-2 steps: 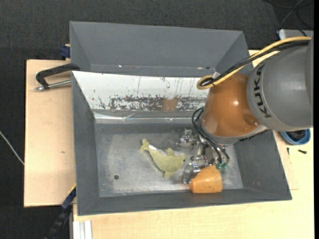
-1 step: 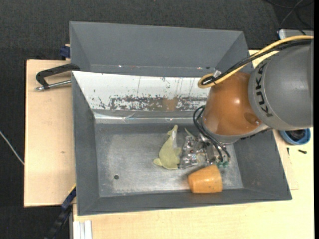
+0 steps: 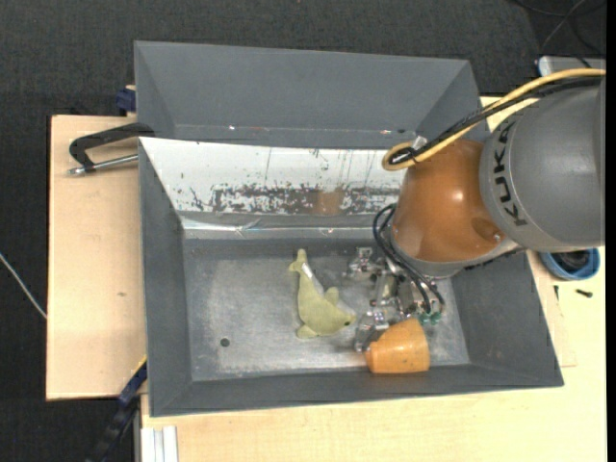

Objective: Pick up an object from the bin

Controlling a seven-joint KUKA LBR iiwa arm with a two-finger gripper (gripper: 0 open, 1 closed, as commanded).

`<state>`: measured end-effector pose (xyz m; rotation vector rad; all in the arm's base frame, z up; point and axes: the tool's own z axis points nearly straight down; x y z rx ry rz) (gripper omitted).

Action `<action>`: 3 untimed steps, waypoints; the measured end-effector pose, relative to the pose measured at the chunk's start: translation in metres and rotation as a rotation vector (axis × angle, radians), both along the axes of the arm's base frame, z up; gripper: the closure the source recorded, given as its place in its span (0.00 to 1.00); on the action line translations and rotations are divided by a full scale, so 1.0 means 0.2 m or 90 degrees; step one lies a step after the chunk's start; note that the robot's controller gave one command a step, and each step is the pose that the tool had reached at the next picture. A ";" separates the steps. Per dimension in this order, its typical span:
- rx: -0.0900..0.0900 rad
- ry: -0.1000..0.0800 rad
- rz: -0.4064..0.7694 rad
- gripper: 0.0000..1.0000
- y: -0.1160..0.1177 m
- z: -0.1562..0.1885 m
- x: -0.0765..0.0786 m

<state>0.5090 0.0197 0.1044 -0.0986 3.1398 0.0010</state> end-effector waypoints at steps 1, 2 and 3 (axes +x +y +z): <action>0.000 -0.003 0.028 0.00 0.20 -0.17 0.02; 0.001 -0.007 0.027 1.00 0.20 -0.16 0.02; 0.000 -0.008 0.190 1.00 0.16 0.55 0.02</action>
Offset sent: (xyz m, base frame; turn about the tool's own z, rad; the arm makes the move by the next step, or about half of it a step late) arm 0.0014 0.0385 -0.0344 -0.0419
